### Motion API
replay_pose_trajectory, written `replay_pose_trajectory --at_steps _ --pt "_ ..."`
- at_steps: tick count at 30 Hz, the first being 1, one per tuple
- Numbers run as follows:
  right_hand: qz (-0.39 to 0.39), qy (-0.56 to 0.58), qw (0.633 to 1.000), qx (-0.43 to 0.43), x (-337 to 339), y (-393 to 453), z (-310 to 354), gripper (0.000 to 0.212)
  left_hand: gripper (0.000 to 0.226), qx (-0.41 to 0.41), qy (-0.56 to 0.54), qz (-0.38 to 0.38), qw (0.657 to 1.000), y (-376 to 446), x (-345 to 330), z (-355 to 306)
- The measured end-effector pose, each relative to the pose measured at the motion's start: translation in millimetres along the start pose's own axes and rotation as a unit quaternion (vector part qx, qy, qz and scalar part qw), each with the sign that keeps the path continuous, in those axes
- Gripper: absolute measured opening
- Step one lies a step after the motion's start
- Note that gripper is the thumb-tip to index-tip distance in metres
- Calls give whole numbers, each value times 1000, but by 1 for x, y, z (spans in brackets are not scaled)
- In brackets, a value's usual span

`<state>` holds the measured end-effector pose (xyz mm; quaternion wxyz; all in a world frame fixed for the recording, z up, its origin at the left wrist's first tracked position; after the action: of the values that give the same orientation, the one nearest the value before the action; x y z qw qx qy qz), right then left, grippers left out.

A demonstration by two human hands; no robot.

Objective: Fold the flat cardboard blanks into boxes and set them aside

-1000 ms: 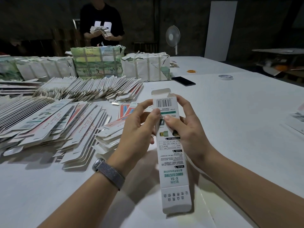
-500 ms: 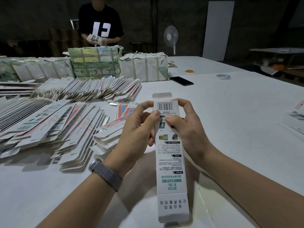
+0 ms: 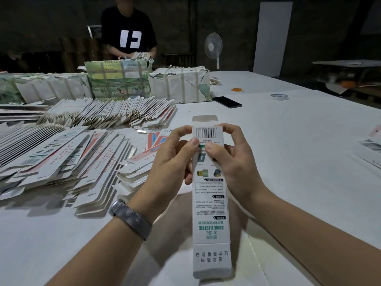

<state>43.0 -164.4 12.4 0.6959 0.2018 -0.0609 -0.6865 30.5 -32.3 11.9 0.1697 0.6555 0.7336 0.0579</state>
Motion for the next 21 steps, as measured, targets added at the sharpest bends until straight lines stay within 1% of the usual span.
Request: replay_pose_trajectory --at_steps 3,5,7,11,15,19,21 --pt "-27 -39 999 14 3 4 0 20 15 -3 -6 -5 1000 0 0 -1" --pt "-34 -61 997 20 7 8 0 22 14 -2 1 -2 1000 -1 -1 0" --pt "-37 -50 998 20 9 8 1 23 14 2 4 2 1000 -1 -2 1" --pt "-45 -12 999 25 9 7 3 16 13 14 5 -4 1000 1 2 3" --pt "-48 15 999 6 9 8 2 27 10 24 1 9 1000 2 0 5" --pt "-62 15 998 28 8 5 3 43 11 30 0 22 999 2 1 4" --pt "-56 12 998 34 7 5 2 48 12 33 3 24 999 2 1 3"
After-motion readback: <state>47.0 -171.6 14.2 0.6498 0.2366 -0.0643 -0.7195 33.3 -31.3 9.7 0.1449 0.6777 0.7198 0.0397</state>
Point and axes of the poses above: each hand's wrist, its own y-axis towards the middle knuckle, its own x-axis out of the back of the hand, z = x × y, the point moved 5 cm from there along y, towards the middle knuckle, and after that the axes turned 11 degrees about -z, right-handed, at the moved point
